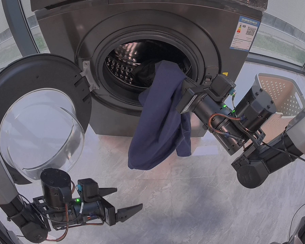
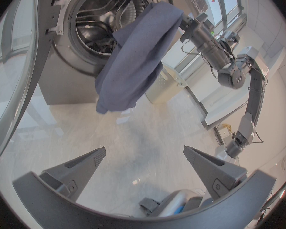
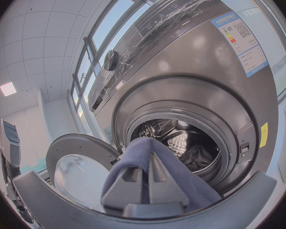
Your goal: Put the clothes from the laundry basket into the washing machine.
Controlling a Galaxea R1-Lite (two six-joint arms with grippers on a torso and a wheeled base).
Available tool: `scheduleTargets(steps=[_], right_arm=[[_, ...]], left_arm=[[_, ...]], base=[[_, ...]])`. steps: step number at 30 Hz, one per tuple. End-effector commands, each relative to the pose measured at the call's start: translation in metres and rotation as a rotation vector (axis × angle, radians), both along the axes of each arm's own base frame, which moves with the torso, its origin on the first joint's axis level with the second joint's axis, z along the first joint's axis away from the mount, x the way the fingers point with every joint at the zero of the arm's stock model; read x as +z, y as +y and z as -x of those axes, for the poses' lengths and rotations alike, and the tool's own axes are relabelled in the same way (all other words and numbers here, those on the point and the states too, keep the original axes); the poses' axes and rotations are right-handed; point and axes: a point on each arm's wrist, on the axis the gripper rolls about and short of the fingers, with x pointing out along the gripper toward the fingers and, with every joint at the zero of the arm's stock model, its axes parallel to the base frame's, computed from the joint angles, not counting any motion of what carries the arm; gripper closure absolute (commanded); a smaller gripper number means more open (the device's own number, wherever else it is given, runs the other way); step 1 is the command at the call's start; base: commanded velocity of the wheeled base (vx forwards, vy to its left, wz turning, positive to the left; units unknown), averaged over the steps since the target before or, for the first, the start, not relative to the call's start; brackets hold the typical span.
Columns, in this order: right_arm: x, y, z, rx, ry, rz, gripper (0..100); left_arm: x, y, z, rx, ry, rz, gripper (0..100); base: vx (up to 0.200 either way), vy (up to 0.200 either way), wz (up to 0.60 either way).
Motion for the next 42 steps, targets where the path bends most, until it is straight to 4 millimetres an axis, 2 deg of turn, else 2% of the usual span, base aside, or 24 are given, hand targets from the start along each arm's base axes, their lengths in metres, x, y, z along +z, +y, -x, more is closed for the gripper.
scheduleTargets(steps=[1,5,10,12,19,29,42], right_arm=[[-0.010,0.005,0.006,0.022,0.025,0.020,100],[-0.017,0.009,0.012,0.040,0.043,0.035,100],[-0.018,0.010,0.015,0.047,0.051,0.044,100],[-0.017,0.010,0.015,0.046,0.053,0.045,100],[-0.017,0.010,0.015,0.036,0.056,0.041,100],[-0.018,0.011,0.014,0.035,0.059,0.042,100],[-0.018,0.015,0.018,0.045,0.061,0.042,100]], left_arm=[[0.021,-0.017,-0.027,0.009,-0.143,0.100,0],[0.036,-0.033,-0.051,0.016,-0.248,0.171,0],[0.038,-0.044,-0.068,0.020,-0.305,0.207,0],[0.037,-0.054,-0.077,0.010,-0.338,0.227,0],[0.031,-0.066,-0.081,-0.010,-0.351,0.240,0],[0.039,-0.066,-0.080,-0.021,-0.376,0.264,0],[0.039,-0.071,-0.083,-0.028,-0.380,0.271,0]], base=[[0.000,0.000,0.00],[0.000,0.000,0.00],[0.000,0.000,0.00],[0.000,0.000,0.00],[0.000,0.000,0.00],[0.000,0.000,0.00],[0.000,0.000,0.00]])
